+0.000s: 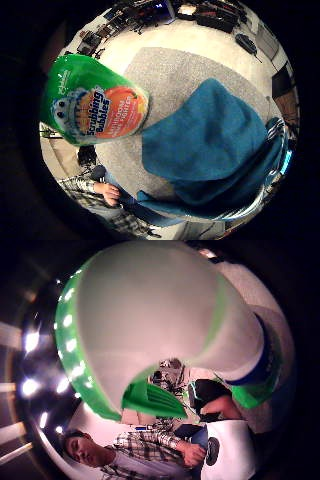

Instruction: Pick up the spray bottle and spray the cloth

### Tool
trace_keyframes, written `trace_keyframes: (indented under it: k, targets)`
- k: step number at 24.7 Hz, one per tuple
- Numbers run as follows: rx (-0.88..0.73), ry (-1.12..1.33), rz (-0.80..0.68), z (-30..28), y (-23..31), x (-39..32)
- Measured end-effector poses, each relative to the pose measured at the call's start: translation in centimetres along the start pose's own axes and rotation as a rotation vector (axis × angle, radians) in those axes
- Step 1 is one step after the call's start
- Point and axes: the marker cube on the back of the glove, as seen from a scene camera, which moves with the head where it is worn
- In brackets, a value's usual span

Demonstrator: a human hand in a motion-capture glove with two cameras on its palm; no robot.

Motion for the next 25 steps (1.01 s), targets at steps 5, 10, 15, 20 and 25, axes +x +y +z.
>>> trace_keyframes:
  k: [5, 10, 15, 20, 25]
  targets:
    - [-0.027, 0.154, -0.022, -1.6, 1.7, 0.2]
    - [-0.042, 0.318, -0.046, -4.4, 3.4, -0.2]
    - [-0.037, 0.453, -0.007, -6.4, 4.8, 0.1]
    - [-0.063, 0.659, 0.070, -8.3, 6.6, 0.8]
    - [-0.055, 0.707, 0.123, -9.9, 8.0, 0.6]
